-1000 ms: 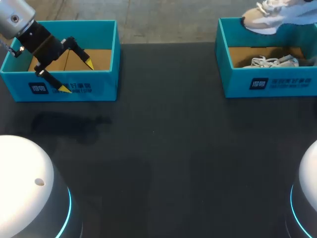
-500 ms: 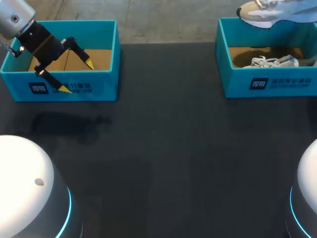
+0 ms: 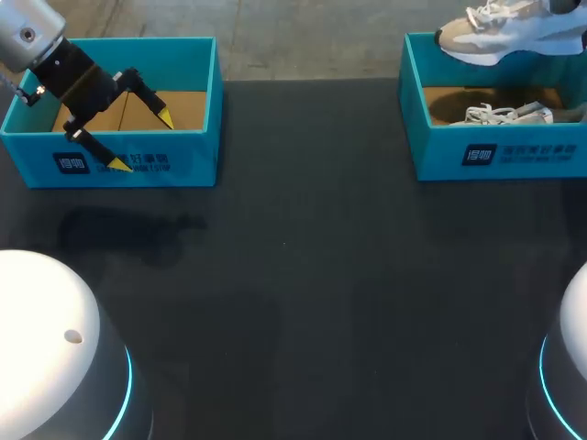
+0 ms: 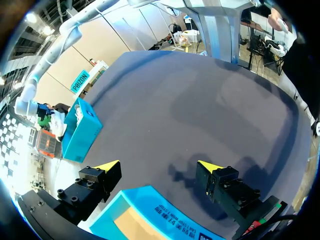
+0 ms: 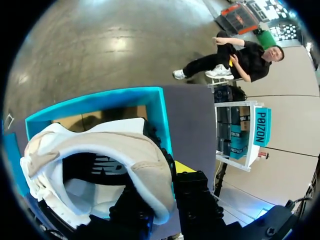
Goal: Take the shoe out of the shoebox, open the shoe tongue, remove and reinsert the insole, then place the shoe into the shoebox
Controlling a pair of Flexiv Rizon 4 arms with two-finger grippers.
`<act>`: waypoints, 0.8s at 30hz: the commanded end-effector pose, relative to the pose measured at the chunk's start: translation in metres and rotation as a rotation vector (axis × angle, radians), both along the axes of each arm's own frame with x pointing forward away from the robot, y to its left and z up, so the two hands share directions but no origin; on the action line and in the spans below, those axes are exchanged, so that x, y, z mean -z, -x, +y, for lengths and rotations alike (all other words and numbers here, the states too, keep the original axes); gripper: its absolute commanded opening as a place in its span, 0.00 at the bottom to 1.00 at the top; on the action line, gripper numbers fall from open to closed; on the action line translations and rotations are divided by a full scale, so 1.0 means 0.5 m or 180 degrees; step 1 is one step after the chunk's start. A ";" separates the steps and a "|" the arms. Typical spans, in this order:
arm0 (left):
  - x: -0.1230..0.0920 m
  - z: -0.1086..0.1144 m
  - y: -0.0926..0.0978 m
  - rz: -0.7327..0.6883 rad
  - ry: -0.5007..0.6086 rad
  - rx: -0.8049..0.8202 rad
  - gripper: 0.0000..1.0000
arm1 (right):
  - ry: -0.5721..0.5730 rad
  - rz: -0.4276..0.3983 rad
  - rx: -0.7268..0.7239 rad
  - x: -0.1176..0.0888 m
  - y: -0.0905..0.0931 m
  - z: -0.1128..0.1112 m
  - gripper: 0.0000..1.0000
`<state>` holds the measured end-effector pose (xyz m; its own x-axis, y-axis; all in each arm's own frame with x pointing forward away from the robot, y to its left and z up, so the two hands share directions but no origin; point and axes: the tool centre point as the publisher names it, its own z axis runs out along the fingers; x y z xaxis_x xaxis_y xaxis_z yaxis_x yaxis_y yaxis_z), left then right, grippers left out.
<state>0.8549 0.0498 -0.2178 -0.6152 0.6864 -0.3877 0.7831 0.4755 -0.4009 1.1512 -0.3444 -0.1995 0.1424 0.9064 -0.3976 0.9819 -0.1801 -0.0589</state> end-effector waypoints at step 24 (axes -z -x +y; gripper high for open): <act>0.000 0.000 -0.002 0.0004 -0.0010 0.0005 1.00 | 0.0152 -0.0023 -0.0050 0.107 0.025 -0.009 0.00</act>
<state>0.8550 0.0499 -0.2178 -0.6154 0.6862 -0.3878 0.7830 0.4756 -0.4009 1.1397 -0.3488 -0.2497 0.1301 0.8888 -0.4394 0.9846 -0.1681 -0.0485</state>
